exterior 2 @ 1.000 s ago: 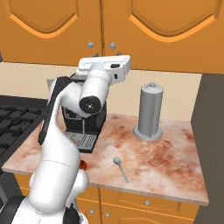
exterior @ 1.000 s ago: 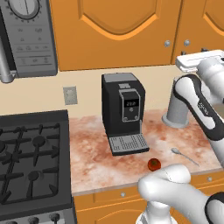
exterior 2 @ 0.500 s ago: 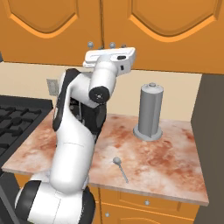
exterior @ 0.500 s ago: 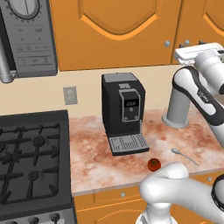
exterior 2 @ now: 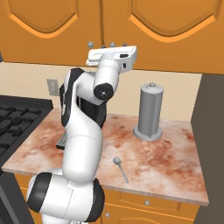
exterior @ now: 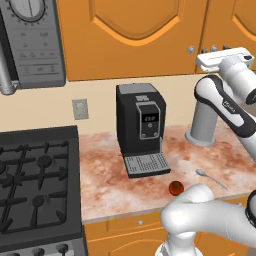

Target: Pick the pan from the cabinet and place it on the stove. Then turn on the stove burner for the pan.

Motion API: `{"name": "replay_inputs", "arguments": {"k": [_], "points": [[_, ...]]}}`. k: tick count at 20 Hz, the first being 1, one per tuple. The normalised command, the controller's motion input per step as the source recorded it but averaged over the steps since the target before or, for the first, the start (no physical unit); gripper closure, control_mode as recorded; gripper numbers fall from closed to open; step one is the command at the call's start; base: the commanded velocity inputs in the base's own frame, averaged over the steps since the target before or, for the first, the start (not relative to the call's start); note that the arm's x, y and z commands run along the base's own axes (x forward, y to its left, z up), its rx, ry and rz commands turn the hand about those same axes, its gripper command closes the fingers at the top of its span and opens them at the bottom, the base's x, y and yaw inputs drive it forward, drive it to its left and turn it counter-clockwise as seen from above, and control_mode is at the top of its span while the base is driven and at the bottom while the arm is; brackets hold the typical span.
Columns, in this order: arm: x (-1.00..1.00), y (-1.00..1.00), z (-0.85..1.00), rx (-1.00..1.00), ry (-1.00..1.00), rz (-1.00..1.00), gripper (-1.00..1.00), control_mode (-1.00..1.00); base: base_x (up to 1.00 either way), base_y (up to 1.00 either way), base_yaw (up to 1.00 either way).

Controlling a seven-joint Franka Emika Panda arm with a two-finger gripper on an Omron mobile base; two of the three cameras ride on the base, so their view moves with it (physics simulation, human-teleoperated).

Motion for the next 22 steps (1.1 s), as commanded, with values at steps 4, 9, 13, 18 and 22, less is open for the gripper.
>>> {"name": "replay_inputs", "arguments": {"k": [4, 9, 13, 18, 22], "points": [[0.17, 0.00, 0.00, 0.00, 0.00, 0.02, -1.00, -1.00, 0.00, 0.00, 0.00], [0.11, 0.06, 0.00, -0.01, 0.00, 0.01, 1.00, -1.00, 0.00, 0.00, 0.00], [0.00, 0.06, 0.00, -0.04, 0.00, 0.00, 1.00, -1.00, 0.00, 0.00, 0.00], [0.00, 0.31, 0.01, -0.08, 0.00, 0.00, 1.00, -1.00, 0.00, 0.00, 0.00], [0.00, 0.30, 0.10, -0.08, 0.01, 0.01, 1.00, -1.00, 0.00, 0.00, 0.00]]}}
